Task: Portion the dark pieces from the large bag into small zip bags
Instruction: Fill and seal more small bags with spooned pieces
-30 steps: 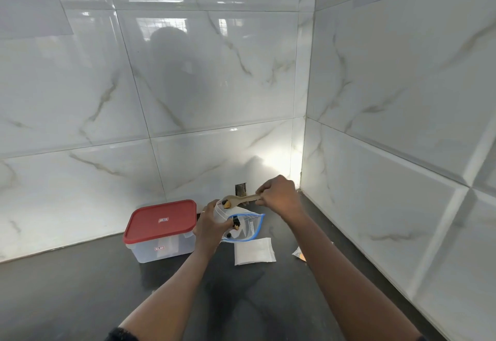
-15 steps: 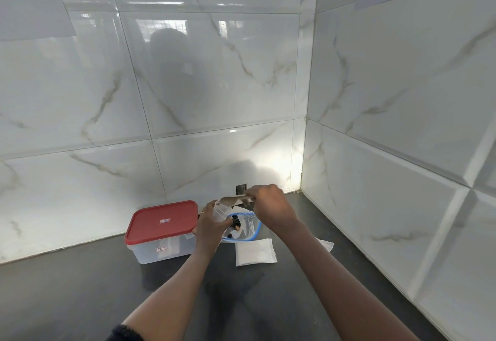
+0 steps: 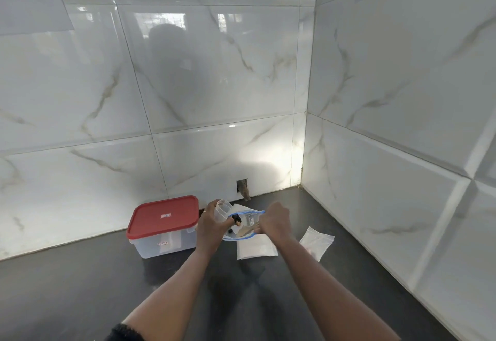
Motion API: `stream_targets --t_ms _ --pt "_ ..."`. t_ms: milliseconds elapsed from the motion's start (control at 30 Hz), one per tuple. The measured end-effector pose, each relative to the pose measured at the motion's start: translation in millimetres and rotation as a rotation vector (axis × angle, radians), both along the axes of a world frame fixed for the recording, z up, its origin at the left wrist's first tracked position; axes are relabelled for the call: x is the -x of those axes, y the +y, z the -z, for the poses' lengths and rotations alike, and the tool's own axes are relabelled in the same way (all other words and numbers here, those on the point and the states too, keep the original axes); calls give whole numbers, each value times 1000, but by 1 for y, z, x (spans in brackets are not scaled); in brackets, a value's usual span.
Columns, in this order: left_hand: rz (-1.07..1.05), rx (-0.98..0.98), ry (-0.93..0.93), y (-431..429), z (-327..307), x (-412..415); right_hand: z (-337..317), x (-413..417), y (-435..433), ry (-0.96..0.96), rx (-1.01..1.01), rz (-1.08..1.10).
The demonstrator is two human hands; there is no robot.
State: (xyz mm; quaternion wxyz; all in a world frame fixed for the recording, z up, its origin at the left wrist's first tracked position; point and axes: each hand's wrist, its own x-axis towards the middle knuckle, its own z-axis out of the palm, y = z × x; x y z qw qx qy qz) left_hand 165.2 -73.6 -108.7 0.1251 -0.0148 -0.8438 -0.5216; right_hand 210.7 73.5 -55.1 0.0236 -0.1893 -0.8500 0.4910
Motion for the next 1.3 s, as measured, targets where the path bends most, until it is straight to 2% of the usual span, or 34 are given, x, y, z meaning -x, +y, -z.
stream_targets --t_ms 100,233,333,400,433,500,567,633,733,833,967,1033,1133,1300 --pt "48 49 -6 -1 2 -5 26 3 -20 66 26 -26" --pt "90 115 -103 -2 3 -11 47 -12 -29 34 -315 -108" --pt "157 95 -135 -1 1 -16 53 -18 -23 31 -469 -91" --pt "187 28 -152 3 -6 -19 50 -18 -15 98 -520 -24" --pt "191 -30 -173 5 -9 -19 46 -18 -12 160 -495 5" --pt "222 -174 -198 12 -22 -22 32 -22 -8 287 -241 31" --pt "281 -373 -227 25 -36 -24 16 -25 -6 356 15 -31" --pt "316 -491 -232 36 -45 -24 6 -25 -6 361 141 -118" --pt "318 -478 -228 50 -55 -20 -1 -20 -1 389 125 -132" --pt "340 -449 -221 52 -46 -5 -8 -14 10 471 149 0" --pt "312 -447 -66 58 -63 -17 -19 -7 28 503 292 80" --pt "296 -494 -36 59 -61 -17 -24 -8 36 507 357 92" --pt "272 -585 -47 62 -62 -18 -25 -8 46 509 348 98" --pt "263 -581 -32 68 -63 -18 -21 -7 56 498 372 115"
